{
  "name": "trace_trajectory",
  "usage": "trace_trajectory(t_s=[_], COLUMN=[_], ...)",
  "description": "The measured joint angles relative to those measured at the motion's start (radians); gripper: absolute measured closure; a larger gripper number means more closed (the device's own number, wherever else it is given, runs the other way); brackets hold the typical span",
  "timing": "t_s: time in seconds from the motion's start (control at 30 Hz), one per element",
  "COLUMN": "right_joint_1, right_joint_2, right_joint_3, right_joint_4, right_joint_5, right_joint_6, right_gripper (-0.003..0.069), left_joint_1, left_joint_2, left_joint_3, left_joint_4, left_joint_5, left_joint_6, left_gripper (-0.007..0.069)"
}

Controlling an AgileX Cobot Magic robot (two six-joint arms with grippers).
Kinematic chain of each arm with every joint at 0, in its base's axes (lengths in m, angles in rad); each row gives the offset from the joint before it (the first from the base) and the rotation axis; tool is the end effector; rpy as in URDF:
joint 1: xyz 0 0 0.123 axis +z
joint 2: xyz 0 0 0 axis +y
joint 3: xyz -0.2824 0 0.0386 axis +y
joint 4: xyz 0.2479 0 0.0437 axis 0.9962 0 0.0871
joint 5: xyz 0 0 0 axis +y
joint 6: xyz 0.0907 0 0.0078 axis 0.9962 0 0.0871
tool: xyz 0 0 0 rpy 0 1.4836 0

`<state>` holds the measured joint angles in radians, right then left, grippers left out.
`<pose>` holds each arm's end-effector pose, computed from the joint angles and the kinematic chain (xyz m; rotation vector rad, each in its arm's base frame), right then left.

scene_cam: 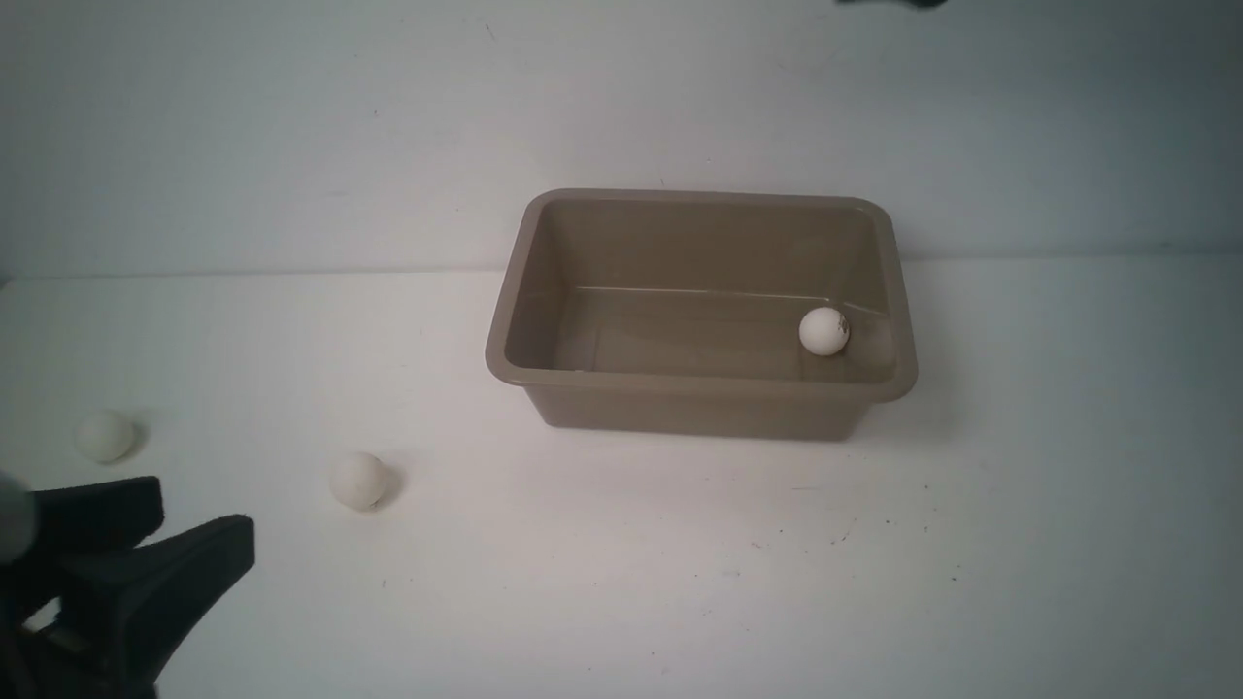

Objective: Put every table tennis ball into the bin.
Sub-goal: Use the left arm to clamp the table tennis ball closest to it

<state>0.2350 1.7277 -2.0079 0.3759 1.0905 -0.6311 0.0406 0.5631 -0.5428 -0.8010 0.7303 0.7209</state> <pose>0.3573 0.1161 0.4514 -0.9125 2.0364 0.2577 0.1026 -0.0395 0.3073 0.3313 1.9980 -0.4462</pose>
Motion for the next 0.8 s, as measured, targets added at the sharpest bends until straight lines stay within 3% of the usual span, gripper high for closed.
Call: trace_trajectory(t_s=[0.2, 0.33, 0.8], right_joint_1=[0.0, 0.0, 0.0], right_joint_2=[-0.086, -0.09, -0.09], right_joint_3=[-0.001, -0.001, -0.001], right_joint_4=[-0.008, -0.008, 0.06], right_joint_5=[0.16, 0.181, 0.185], right_joint_6=[0.046, 0.058, 0.062], right_gripper=[0.0095, 0.0095, 0.0095], left_joint_1=[0.0, 0.0, 0.0], left_joint_2=[0.194, 0.306, 0.789], left_joint_3=[-0.054, -0.123, -0.372], left_joint_4=[0.004, 0.005, 0.055], left_joint_5=[-0.03, -0.033, -0.019], left_joint_6=[0.103, 0.184, 0.163], left_gripper=[0.023, 0.023, 0.023])
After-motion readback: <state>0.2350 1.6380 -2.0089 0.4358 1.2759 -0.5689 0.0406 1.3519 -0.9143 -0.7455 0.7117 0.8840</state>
